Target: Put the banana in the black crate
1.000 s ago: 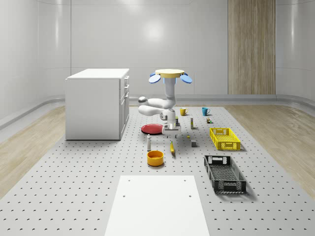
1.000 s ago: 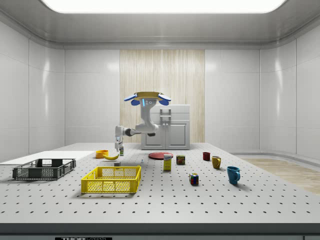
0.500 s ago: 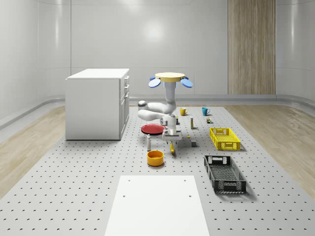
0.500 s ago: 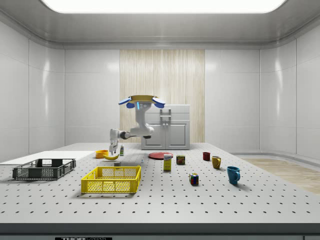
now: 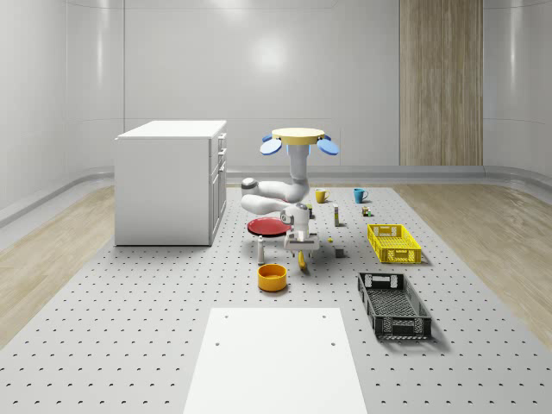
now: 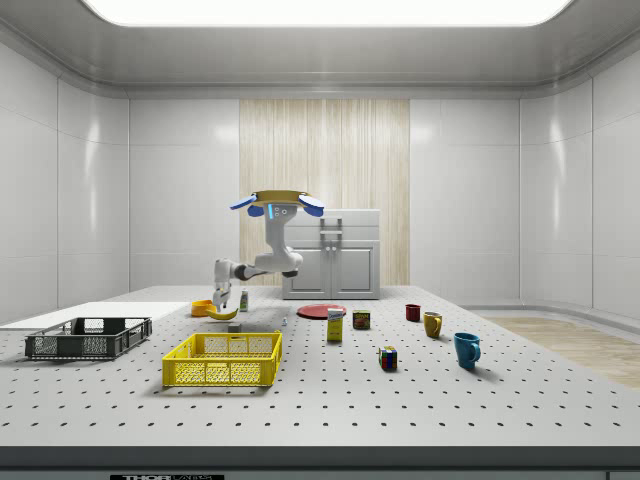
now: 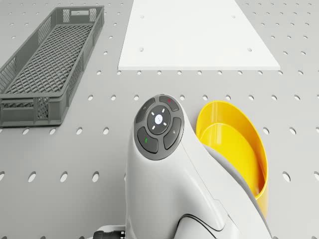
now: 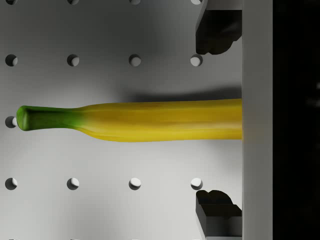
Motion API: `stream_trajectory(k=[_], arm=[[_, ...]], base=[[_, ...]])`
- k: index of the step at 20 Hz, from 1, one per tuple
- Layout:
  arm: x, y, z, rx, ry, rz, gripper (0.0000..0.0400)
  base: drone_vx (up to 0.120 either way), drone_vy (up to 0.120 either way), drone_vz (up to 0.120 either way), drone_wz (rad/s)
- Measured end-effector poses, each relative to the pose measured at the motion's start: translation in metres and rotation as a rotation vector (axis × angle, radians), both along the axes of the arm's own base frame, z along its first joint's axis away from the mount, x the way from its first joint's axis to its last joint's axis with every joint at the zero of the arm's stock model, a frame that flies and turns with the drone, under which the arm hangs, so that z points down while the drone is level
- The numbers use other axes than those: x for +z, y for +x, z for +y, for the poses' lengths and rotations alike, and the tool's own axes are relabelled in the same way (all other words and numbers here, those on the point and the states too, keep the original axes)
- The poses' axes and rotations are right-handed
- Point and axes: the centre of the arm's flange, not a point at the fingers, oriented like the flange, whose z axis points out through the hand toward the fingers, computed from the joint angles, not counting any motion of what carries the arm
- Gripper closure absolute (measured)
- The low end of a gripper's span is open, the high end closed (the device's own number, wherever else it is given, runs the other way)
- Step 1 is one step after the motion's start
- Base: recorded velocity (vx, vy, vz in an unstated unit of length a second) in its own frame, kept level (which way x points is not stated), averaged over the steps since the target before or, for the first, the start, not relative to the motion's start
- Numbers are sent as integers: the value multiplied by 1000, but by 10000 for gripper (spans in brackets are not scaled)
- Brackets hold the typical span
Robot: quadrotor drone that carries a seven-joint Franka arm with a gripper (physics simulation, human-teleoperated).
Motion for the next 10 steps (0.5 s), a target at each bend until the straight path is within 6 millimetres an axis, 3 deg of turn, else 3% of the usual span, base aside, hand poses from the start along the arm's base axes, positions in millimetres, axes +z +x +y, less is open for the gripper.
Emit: stream_trajectory(k=[10], arm=[[32,0,0,0,0,0,0]], base=[[0,0,0,0]])
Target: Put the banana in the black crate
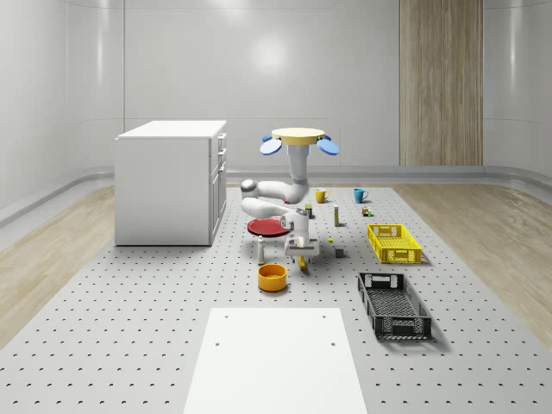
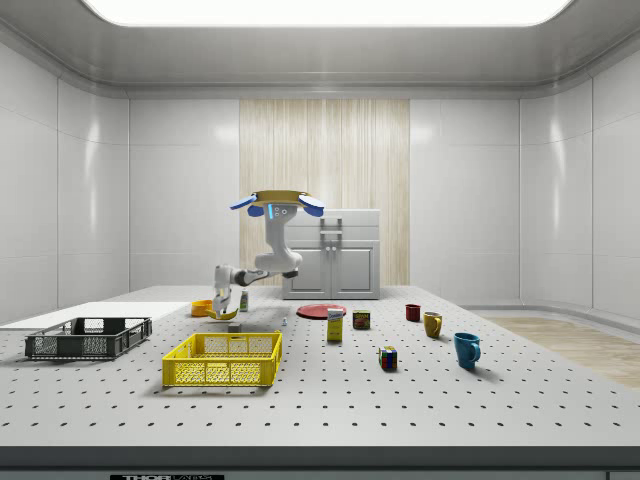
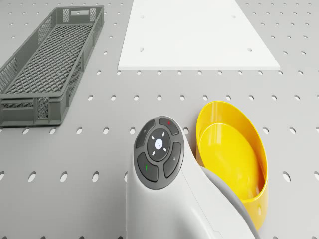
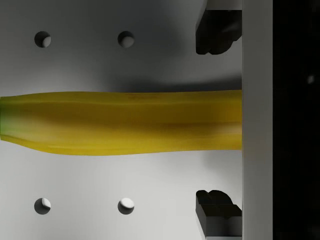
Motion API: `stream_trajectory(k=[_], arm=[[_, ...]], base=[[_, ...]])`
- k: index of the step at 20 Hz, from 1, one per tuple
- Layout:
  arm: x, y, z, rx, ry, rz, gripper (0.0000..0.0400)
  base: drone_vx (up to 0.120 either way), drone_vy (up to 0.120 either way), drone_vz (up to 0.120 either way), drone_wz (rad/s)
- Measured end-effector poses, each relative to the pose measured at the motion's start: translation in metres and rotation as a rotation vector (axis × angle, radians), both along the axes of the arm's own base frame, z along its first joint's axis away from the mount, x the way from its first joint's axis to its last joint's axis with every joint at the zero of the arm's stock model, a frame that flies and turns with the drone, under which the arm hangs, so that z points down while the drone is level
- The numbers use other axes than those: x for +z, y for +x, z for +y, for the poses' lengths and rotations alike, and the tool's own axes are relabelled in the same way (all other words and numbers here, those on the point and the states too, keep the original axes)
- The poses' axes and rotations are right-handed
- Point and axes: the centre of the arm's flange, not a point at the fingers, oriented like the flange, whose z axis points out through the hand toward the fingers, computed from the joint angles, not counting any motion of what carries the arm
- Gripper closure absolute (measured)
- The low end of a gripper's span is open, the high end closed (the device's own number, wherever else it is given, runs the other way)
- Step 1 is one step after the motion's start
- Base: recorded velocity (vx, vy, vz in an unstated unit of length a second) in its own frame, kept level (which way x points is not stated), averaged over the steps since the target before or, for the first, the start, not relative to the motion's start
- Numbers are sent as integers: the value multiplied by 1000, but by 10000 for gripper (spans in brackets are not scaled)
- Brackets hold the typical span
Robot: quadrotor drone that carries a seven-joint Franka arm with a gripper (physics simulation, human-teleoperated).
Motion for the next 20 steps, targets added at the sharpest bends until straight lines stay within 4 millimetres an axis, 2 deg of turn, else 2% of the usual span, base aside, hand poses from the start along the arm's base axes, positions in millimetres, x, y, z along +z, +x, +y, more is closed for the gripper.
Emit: stream_trajectory(k=[6,7,9,12,17,20], arm=[[13,0,0,0,0,0,0],[14,0,0,0,0,0,55],[16,0,0,0,0,0,132],[17,0,0,0,0,0,194],[17,0,0,8,-4,1,205],[10,0,0,13,-5,2,205]], base=[[0,0,0,0],[0,0,0,0],[0,0,0,0],[0,0,0,0],[0,0,0,0],[0,0,0,0]])
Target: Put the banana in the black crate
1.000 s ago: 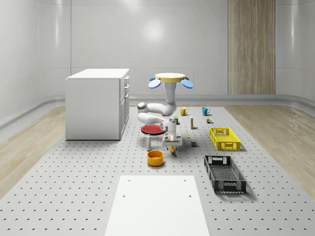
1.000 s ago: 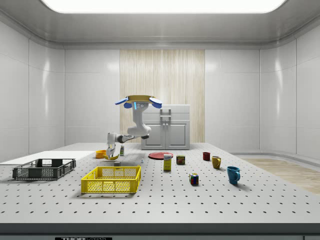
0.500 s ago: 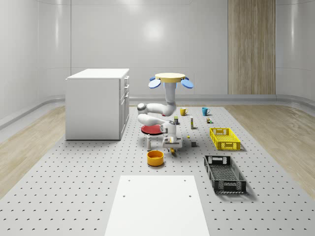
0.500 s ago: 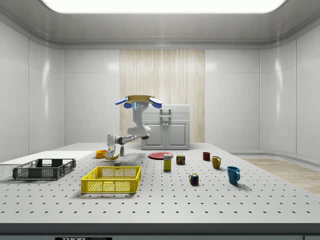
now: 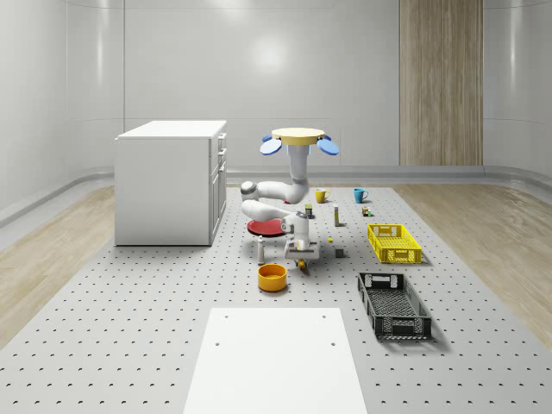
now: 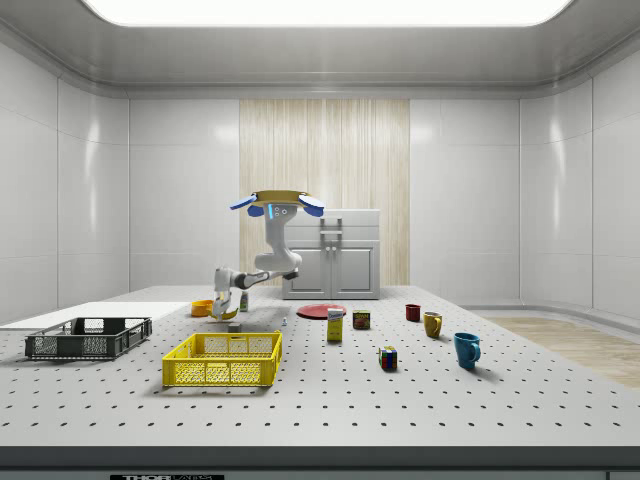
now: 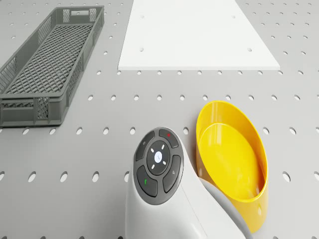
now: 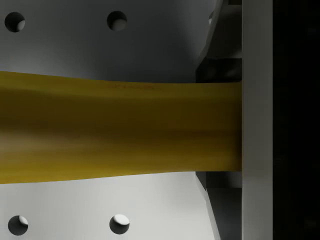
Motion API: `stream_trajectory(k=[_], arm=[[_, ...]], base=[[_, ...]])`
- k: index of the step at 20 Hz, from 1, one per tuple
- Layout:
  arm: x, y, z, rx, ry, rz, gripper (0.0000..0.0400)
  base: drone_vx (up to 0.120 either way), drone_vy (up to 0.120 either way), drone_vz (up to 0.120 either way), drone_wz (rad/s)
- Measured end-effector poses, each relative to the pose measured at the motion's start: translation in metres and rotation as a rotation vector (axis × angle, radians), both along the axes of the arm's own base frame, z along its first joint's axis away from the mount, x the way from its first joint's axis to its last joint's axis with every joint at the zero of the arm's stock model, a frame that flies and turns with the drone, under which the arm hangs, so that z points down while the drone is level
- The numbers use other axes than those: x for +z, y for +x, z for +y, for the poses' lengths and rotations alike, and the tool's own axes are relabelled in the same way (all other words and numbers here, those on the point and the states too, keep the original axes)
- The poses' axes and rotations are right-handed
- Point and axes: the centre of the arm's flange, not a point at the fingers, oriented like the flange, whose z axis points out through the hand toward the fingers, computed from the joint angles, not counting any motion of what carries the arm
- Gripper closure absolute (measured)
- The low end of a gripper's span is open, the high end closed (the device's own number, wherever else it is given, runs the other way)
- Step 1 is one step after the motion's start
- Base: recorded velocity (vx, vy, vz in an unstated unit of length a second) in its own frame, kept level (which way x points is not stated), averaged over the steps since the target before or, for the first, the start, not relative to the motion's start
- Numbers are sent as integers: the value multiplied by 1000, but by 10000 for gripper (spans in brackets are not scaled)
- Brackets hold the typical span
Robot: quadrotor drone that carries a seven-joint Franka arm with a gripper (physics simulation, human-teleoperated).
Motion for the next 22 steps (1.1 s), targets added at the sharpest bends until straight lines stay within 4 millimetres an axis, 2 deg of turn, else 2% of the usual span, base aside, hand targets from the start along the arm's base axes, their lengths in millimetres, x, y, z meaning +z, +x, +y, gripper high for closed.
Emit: stream_trajectory(k=[2,5,16,20,22], arm=[[-7,0,0,2,-1,0,205],[-19,0,0,3,-2,1,201],[-33,0,0,1,-2,1,201],[-34,0,0,1,-2,1,201],[-35,0,0,1,-2,1,201]], base=[[0,0,20,0],[0,40,120,0],[120,120,120,0],[120,120,20,0],[120,120,120,0]])
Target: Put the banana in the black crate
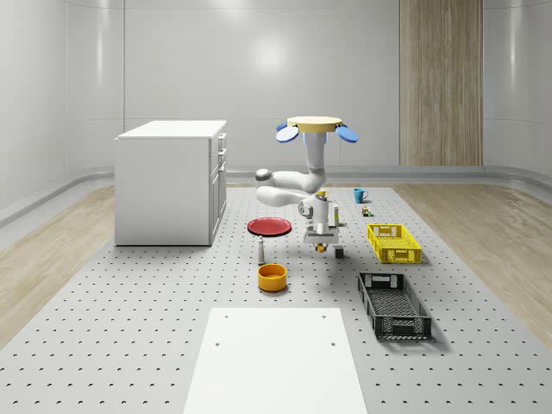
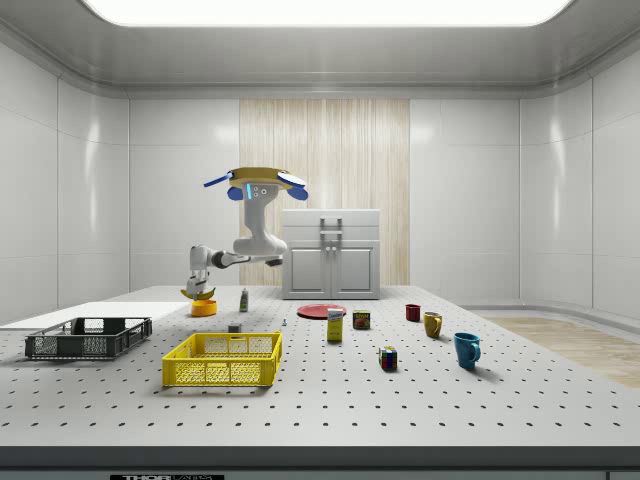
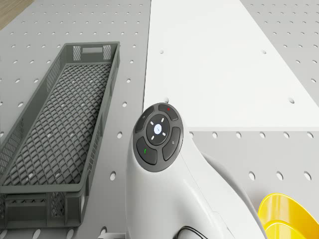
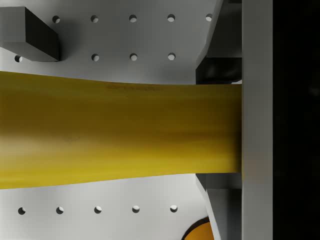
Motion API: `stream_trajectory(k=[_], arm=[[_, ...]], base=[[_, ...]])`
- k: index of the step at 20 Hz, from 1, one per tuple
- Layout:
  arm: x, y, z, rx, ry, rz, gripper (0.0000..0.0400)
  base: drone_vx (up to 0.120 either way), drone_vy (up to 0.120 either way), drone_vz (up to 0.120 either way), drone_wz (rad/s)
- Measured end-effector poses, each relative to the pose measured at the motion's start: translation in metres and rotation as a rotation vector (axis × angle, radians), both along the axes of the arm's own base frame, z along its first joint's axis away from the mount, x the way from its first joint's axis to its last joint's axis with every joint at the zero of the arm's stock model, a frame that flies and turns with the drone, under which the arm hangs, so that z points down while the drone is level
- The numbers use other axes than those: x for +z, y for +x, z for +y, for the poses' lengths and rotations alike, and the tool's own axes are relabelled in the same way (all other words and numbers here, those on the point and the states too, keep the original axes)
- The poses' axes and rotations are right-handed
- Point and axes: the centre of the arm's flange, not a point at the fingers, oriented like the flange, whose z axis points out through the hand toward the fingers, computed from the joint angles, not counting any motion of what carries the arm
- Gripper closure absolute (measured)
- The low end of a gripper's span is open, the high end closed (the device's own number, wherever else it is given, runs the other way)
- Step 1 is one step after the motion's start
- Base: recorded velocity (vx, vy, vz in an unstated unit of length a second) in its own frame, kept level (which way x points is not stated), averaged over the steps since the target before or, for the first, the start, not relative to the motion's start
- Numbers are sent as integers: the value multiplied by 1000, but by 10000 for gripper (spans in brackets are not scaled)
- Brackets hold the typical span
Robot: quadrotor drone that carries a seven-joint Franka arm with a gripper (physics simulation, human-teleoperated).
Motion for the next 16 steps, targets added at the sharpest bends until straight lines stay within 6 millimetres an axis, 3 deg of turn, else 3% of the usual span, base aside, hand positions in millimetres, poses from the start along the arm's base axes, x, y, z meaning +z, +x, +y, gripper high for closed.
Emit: stream_trajectory(k=[16], arm=[[0,0,0,0,0,0,201]], base=[[120,120,7,0]])
